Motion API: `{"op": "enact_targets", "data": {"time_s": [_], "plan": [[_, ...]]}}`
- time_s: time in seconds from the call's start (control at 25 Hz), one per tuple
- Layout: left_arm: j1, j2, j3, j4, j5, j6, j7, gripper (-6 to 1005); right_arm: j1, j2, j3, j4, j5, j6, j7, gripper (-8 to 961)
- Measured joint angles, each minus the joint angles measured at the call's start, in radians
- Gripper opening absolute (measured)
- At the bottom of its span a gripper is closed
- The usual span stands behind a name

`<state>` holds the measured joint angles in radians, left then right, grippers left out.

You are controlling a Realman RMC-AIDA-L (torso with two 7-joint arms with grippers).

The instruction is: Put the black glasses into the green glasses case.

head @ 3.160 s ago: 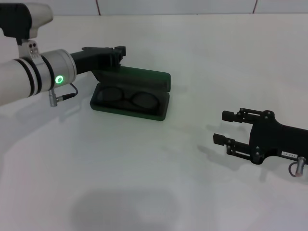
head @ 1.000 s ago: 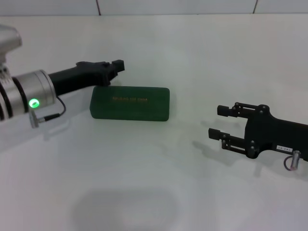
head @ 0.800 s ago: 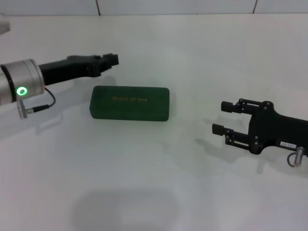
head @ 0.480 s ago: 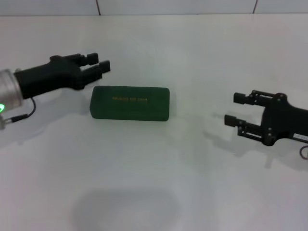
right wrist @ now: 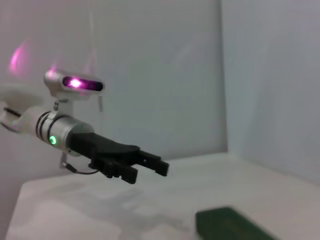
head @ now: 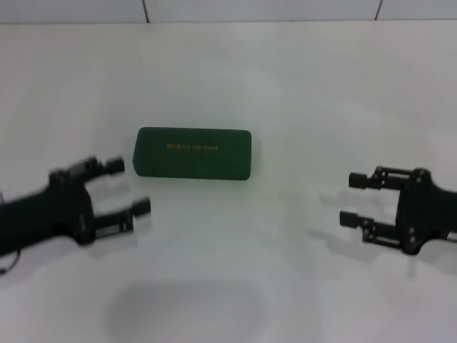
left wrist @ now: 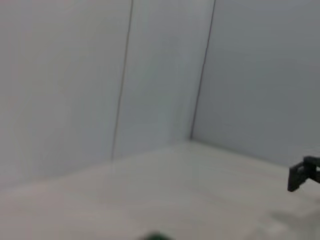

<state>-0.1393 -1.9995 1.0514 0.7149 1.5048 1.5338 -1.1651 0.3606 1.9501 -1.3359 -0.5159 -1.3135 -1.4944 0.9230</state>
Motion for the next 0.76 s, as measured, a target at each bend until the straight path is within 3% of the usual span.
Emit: {"op": "enact_targets", "data": {"time_s": [0.08, 0.2, 0.28, 0.76], "plan": [[0.009, -0.007, -0.001, -0.017, 0.037, -0.002, 0.003, 652, -0.005, 0.023, 0.0, 0.018, -0.019, 0.024, -0.033, 576], [0.012, -0.009, -0.01, -0.064, 0.055, -0.008, 0.021, 786, -0.01, 0.048, 0.0, 0.038, -0.025, 0.058, -0.07, 576], [0.01, -0.009, -0.032, -0.096, 0.057, -0.008, 0.05, 875, -0.014, 0.054, 0.0, 0.039, -0.025, 0.064, -0.076, 576], [0.014, -0.005, -0.054, -0.11, 0.061, -0.005, 0.069, 876, -0.022, 0.06, -0.011, 0.039, -0.026, 0.057, -0.076, 576]]}}
